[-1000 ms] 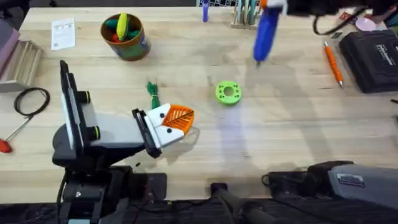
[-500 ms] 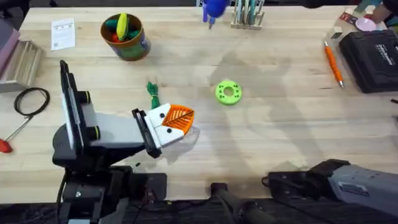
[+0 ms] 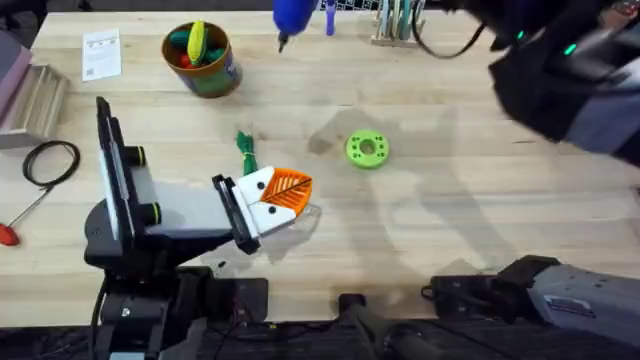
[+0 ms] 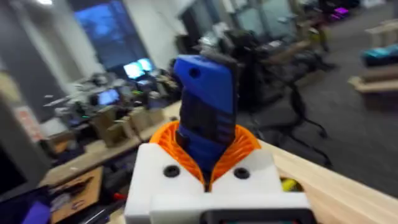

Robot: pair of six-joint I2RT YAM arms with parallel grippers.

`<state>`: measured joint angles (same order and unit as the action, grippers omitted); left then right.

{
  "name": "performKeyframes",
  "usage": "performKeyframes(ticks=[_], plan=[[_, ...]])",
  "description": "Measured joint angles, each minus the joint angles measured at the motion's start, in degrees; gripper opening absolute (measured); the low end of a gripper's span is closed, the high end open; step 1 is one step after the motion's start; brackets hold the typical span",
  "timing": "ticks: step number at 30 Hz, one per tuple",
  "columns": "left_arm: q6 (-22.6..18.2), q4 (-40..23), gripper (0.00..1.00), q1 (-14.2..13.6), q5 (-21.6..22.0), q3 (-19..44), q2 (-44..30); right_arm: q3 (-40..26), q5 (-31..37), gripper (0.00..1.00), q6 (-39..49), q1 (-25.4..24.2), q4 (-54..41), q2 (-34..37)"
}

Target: Pick up the gripper from the table and insert it into the empty holder that is missing its gripper. Then pick up a screw, insert it into the mounting hole, and use the screwdriver to tighten it. Finally, clean up the table by picking up the vegetable and placing it into the bucket.

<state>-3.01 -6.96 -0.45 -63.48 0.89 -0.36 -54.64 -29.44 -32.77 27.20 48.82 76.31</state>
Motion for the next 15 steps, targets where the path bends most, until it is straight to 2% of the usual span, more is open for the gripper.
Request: performKeyframes(ticks=[4,10,15], plan=[[0.0,0.01,0.004,0.0,0.02,0.0,0.0,3.53,-7.38,0.021,-1.59,0.02,7.65,0.47],[0.0,0.02,0.004,0.0,0.01,0.0,0.0,3.81,-19.12,0.021,-0.26,0.45,8.64,0.57],[-0.02,0.02,0.004,0.0,-0.01,0.0,0.0,3.81,-24.38,0.021,6.23,4.02,8.65,0.57]])
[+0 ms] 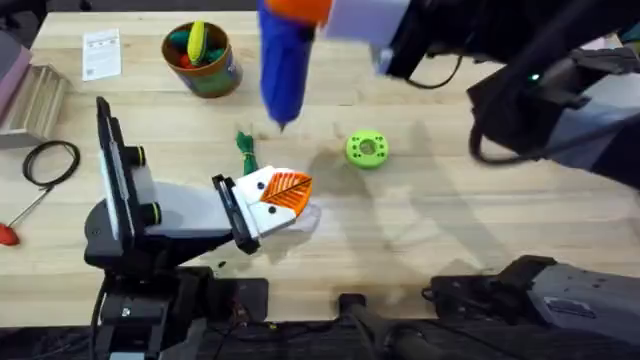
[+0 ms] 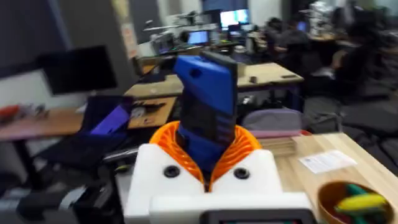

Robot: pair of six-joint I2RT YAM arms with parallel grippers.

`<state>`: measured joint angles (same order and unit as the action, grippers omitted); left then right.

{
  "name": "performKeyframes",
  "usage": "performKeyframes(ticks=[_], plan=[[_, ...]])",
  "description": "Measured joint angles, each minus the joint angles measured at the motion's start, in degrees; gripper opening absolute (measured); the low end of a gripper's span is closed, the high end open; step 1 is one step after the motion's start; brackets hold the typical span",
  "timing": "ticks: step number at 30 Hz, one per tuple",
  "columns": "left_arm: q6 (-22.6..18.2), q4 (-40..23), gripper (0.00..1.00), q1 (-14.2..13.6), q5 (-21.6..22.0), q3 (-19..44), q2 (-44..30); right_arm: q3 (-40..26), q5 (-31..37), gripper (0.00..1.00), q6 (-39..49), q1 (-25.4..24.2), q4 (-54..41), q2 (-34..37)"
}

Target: Pick up the gripper from the table and insert it into the empty holder that is missing its gripper. Then pick up a screw, insert it into the mounting hole, and use the screwdriver to tighten it. Finally, clean up the table by picking up the vegetable and placing it into the bucket.

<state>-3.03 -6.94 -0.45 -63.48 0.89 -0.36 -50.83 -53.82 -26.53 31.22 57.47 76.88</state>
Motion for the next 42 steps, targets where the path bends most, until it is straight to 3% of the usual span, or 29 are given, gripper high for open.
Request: performKeyframes(ticks=[10,42], plan=[[0.02,0.0,0.004,0.0,0.0,0.0,0.0,0.0,-2.91,0.021,9.95,7.58,-0.3,0.0],[0.02,0.0,0.004,0.0,0.0,0.0,0.0,0.0,-8.04,0.021,13.34,9.81,-0.57,4.24]])
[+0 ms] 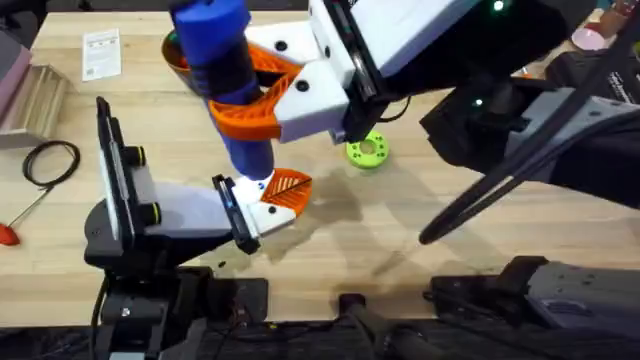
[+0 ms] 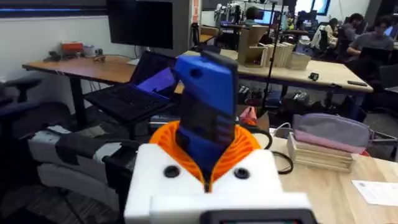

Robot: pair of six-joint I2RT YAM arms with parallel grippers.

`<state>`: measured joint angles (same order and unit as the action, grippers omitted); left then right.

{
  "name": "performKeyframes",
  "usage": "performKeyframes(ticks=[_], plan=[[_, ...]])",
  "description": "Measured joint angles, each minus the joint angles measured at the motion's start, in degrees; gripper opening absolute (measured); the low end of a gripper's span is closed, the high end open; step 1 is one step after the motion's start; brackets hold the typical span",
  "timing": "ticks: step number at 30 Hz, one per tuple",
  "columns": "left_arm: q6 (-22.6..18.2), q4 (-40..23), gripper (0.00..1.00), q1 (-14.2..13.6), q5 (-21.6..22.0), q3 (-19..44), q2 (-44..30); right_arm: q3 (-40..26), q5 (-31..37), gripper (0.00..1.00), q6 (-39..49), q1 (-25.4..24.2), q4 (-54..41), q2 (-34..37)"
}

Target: Pick up the gripper from the table and insert it into the empty holder that is missing its gripper. Then pick up a screw, insert it into the mounting hole, and use the screwdriver to tighten it. Finally, clean up the table by picking up the vegetable and placing it into the bucket.

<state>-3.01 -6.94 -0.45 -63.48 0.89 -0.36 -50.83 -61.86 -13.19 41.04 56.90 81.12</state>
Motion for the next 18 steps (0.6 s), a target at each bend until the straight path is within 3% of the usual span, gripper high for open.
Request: performKeyframes(ticks=[18], plan=[[0.0,-0.02,0.004,0.0,0.0,0.0,0.0,0.0,-0.96,0.02,-0.48,0.0,5.04,0.11]])
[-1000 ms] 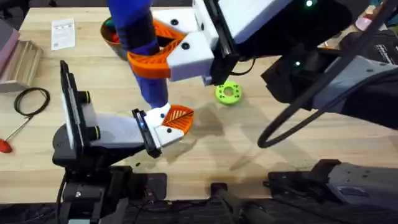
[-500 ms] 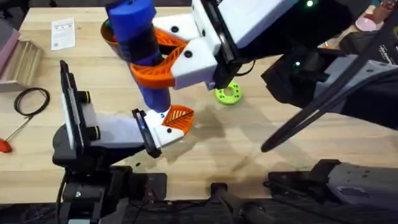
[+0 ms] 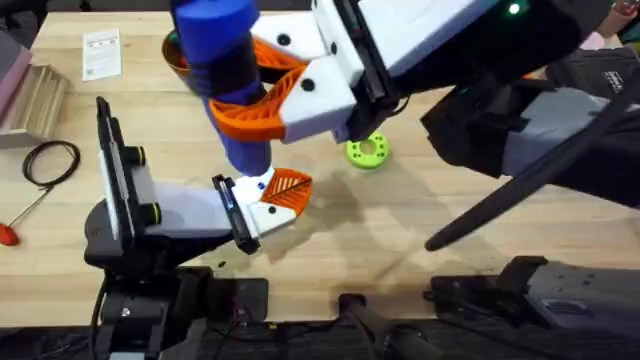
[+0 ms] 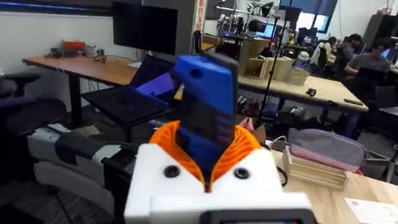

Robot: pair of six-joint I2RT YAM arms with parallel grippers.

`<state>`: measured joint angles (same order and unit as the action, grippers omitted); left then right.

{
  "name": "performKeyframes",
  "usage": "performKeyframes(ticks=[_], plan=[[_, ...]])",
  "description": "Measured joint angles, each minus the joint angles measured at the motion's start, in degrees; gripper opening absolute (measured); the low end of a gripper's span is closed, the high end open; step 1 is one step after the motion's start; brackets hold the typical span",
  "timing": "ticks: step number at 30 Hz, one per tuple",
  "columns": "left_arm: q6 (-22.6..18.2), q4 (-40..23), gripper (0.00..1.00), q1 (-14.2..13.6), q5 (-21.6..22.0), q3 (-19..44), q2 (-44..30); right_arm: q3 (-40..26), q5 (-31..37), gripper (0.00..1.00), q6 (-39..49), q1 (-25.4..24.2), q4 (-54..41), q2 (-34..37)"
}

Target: Pick up the gripper from the table and insert it into the empty holder that is missing its gripper. Then pick up a screw, insert it into the mounting hole, and use the screwdriver to tighten it. Finally, clean up the table by picking up the vegetable and placing it into the bucket.

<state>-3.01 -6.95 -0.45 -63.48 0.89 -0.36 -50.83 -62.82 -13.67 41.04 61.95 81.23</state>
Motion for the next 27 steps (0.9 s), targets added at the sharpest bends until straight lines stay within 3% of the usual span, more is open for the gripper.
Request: performKeyframes(ticks=[27], plan=[[0.0,-0.09,0.004,0.0,-0.39,0.0,0.0,2.05,0.0,0.02,0.23,1.92,0.21,0.07]])
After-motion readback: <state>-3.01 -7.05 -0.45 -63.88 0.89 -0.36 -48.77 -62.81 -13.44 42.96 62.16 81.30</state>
